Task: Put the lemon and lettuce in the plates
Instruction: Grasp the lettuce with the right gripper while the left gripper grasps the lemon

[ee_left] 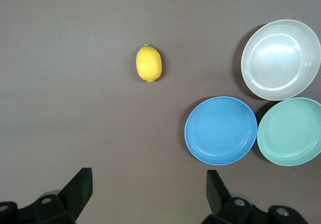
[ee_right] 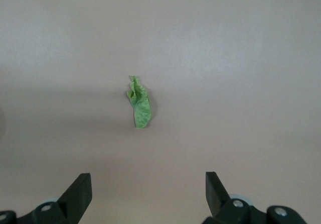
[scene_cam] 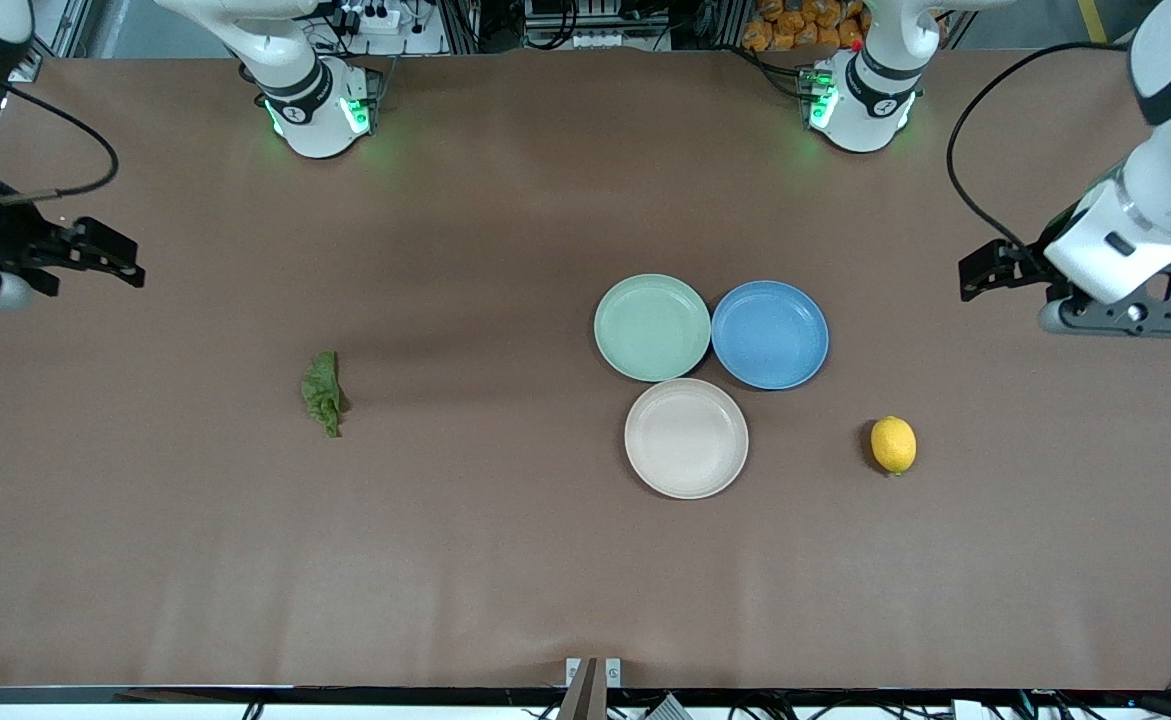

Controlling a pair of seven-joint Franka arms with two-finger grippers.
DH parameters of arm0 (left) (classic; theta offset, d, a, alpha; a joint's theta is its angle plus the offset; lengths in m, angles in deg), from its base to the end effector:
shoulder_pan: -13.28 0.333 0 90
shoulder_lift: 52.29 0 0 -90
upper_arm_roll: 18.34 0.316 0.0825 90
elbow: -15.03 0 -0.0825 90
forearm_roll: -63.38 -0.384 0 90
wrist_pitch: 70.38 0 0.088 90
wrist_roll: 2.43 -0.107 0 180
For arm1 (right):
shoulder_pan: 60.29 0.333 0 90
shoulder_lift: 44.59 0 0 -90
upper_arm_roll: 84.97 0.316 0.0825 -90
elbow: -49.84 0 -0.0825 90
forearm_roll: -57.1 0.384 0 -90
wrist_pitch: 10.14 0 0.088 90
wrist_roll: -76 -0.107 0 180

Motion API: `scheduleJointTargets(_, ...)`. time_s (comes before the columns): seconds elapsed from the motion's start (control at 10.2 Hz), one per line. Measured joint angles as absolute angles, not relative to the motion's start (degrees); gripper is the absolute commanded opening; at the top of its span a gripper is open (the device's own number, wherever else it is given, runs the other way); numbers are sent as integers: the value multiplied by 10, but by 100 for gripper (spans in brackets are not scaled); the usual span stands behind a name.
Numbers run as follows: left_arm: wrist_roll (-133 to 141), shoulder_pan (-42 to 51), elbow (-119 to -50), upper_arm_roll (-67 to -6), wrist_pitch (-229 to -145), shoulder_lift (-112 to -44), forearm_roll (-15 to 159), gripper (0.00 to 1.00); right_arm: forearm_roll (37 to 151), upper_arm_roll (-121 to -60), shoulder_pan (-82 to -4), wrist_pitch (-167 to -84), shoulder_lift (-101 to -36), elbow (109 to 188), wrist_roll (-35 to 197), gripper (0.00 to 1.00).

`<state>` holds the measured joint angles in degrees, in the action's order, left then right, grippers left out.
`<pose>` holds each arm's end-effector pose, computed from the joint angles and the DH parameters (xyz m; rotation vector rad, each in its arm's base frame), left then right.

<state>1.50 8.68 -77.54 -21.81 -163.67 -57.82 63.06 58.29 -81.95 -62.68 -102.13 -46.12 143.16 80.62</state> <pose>0.5775 -0.0799 0.5532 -3.1283 0.1139 0.1305 0.5630 0.0080 0.5852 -3.1136 -0.1408 0.0765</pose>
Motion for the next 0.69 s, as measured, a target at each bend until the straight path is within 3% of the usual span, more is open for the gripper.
scheduleJointTargets(0.29, 15, 90, -773, -216, -1642, -626, 642, 100, 583, -820, -627, -1086, -468, 1502, 806, 100)
scheduleJointTargets(0.59, 15, 105, -772, -210, -1673, -688, 675, 100, 583, -820, -612, -1309, -499, 1679, 803, 100)
scheduleJointTargets(0.69, 15, 108, -772, -209, -1689, -705, 667, 100, 585, -819, -605, -1347, -524, 1703, 796, 100)
